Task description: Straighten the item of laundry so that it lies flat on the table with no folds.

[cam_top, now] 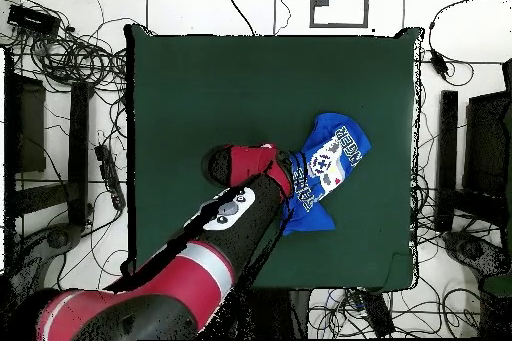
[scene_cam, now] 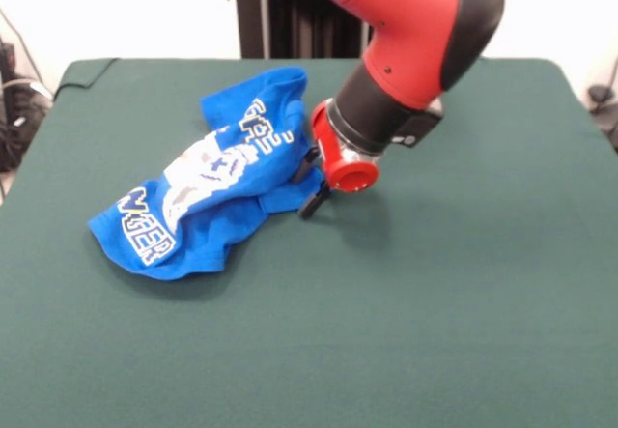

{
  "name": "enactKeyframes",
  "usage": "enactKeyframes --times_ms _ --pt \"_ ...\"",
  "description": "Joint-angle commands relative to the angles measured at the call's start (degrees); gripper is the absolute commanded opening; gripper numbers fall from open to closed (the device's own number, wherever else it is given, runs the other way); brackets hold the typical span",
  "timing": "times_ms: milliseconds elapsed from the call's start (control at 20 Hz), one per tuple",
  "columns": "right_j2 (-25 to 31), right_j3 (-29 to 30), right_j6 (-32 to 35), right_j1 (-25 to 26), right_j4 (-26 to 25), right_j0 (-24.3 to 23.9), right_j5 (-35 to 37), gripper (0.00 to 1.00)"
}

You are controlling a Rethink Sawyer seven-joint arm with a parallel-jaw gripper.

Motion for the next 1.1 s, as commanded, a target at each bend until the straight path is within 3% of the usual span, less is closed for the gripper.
enactKeyframes --times_ms 50,500,550,850,1100 --pt "11.43 1.09 1.34 4.97 -0.21 -1.92 -6.2 1.0" --pt "11.81 0.5 1.31 6.25 -1.44 -2.62 -10.99 1.0" --pt "13.04 1.14 0.21 5.55 -1.77 -3.48 -11.62 0.0" --pt "20.17 3.8 -6.14 1.71 -4.57 -8.71 -13.87 0.0" --pt "19.56 2.29 -4.47 1.22 -7.02 -8.05 -11.07 0.0"
